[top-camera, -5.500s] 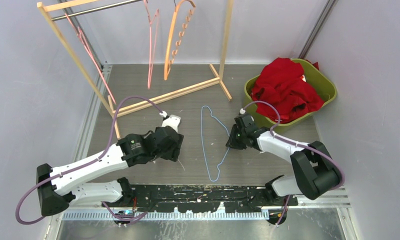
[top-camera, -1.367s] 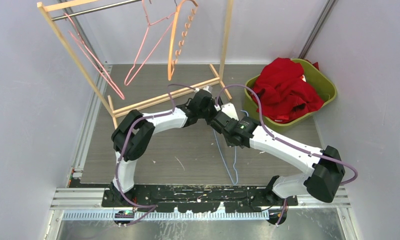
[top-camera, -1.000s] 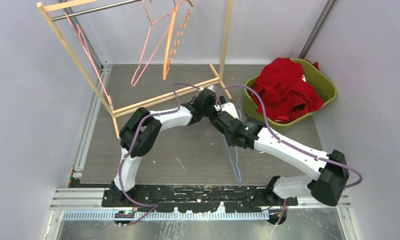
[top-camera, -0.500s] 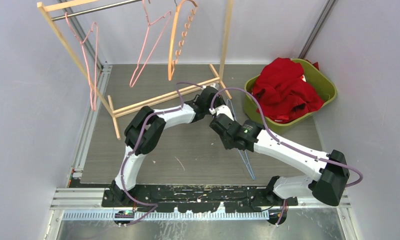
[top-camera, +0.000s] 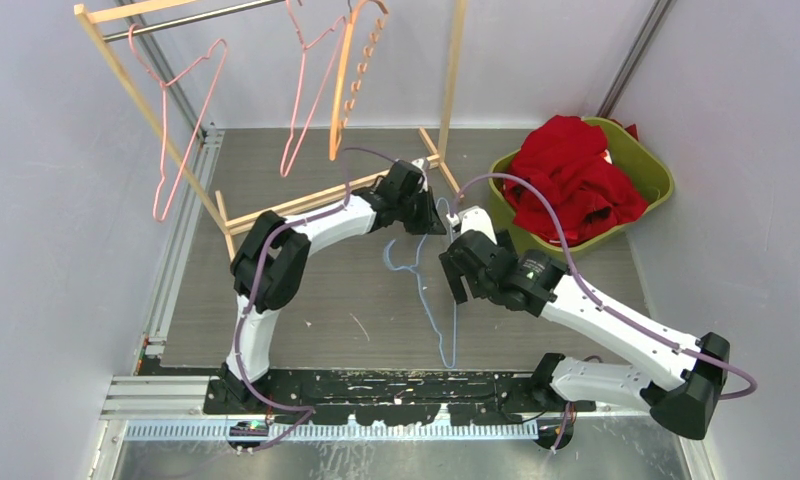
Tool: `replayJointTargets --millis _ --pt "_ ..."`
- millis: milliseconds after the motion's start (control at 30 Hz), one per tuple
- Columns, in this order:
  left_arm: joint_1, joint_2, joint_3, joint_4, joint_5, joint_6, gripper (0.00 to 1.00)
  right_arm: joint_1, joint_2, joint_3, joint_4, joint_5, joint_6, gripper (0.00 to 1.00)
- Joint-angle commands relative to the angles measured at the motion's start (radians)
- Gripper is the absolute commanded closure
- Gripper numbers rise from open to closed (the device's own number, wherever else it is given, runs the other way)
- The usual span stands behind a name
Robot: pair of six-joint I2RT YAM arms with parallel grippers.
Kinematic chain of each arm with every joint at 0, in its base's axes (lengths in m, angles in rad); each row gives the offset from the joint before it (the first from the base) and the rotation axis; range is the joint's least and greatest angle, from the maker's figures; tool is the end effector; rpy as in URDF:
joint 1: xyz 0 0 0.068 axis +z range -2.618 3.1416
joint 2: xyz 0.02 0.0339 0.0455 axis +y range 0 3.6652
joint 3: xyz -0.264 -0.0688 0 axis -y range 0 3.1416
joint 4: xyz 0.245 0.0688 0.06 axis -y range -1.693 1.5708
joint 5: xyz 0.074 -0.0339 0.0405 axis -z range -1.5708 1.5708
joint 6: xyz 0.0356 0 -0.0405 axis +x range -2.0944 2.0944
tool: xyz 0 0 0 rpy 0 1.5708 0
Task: Remove the skirt from the hanger
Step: Pick up the hanger at the center of the board.
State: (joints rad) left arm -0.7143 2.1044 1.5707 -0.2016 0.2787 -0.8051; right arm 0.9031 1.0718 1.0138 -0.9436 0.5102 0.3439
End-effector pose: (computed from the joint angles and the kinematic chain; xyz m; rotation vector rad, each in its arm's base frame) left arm 0.3532 -0.3192 0.1952 0.0424 2.5295 -1.0286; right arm 0.1365 0.1450 0.3025 -0.4847 2.3493 -0.0978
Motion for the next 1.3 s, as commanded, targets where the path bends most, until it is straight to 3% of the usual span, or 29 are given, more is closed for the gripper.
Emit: replayJointTargets --millis 0,333,600,867,1067,1267 --pt "0.010 -0.081 0.049 -0.064 0.028 0.069 1.00 0.001 -0.004 -0.010 0.018 -0.018 -0.011 0.10" --pt "0.009 -0.065 0.096 -0.133 0.016 0.076 1.00 0.037 0.134 0.062 0.143 0.015 0.053 0.14" --pt "0.009 -0.030 0.167 -0.188 0.007 0.108 1.00 0.162 0.232 0.065 0.279 0.089 0.100 0.15" --pt "0.009 0.003 0.205 -0.212 0.006 0.124 1.00 0.335 0.229 0.003 0.309 0.248 0.221 0.16" --pt "0.009 -0.028 0.169 -0.226 0.002 0.143 1.00 0.342 0.243 -0.142 0.470 0.320 0.331 0.23" --pt "0.009 -0.070 0.129 -0.229 -0.001 0.152 1.00 0.342 0.358 -0.200 0.597 0.321 0.382 0.29"
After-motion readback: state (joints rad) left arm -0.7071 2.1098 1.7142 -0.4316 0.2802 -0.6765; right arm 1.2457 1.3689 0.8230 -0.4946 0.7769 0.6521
